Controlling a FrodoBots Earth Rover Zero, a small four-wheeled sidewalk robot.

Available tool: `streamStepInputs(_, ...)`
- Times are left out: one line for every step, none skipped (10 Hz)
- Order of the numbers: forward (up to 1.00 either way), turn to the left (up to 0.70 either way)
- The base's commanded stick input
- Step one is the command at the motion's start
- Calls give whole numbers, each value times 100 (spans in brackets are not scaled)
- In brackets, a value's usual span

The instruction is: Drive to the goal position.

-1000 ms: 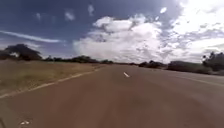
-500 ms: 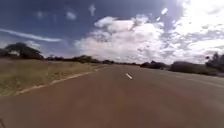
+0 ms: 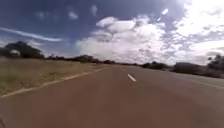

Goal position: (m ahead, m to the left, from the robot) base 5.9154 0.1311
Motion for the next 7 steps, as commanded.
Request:
streamStepInputs(100, 0)
streamStepInputs(100, 0)
streamStepInputs(100, 0)
streamStepInputs(100, 0)
streamStepInputs(100, 0)
streamStepInputs(100, 0)
streamStepInputs(100, 0)
